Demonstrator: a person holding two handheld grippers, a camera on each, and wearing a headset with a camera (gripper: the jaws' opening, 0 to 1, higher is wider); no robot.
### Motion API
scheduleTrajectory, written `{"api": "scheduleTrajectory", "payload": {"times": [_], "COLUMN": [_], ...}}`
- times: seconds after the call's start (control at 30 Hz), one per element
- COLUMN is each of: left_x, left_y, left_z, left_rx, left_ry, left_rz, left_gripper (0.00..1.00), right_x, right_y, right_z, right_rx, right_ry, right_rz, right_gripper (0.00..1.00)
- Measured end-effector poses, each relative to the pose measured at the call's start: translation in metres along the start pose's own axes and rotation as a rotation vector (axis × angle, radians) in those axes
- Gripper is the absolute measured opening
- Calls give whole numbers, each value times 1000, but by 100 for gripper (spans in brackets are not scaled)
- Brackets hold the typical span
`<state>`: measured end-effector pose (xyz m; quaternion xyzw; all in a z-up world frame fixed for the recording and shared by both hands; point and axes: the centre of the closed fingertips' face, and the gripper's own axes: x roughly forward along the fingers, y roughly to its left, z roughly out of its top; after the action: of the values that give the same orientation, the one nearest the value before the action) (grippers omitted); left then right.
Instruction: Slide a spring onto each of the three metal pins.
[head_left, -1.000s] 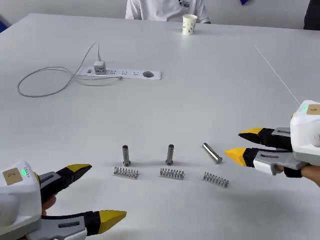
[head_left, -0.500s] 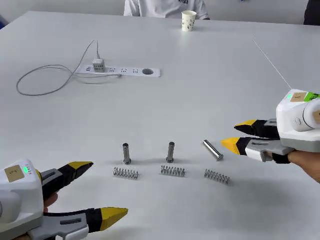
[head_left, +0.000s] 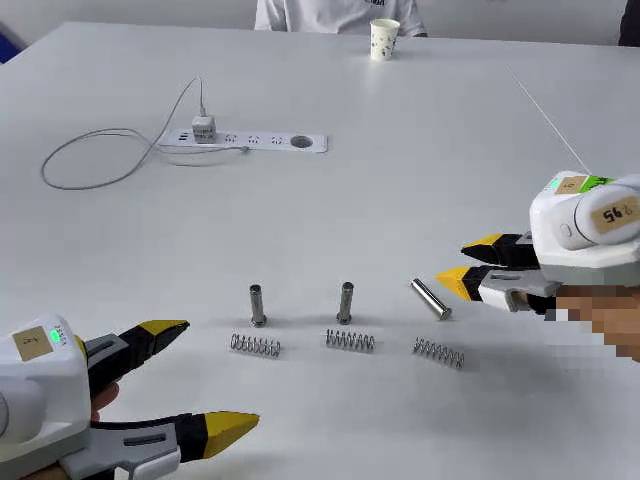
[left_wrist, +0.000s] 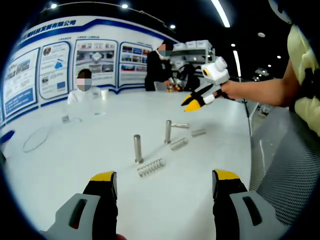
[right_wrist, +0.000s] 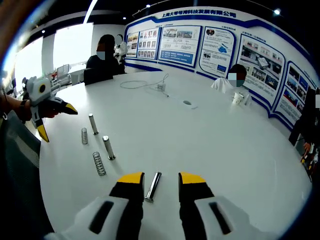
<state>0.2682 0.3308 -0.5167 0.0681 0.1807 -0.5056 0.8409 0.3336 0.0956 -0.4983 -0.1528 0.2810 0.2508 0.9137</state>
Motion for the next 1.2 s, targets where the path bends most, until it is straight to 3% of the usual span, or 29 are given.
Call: {"api": "scheduleTrajectory", "payload": {"times": [0.23,0.67,1.2], "left_x": [-1,-6,-7], "left_y": [-4,-4,-3], "left_z": [-2,-6,-9], "left_rx": [-1,-21,-31], "left_ry": [3,1,-2], "left_rz": [6,30,37], "left_gripper": [79,79,79], "right_x": [20,49,63], "right_y": [6,6,0], "right_z": [-2,-23,-35], "right_rx": [23,85,143], "right_ry": [36,130,188], "right_rz": [12,-14,-39], "right_gripper": [24,19,13]}}
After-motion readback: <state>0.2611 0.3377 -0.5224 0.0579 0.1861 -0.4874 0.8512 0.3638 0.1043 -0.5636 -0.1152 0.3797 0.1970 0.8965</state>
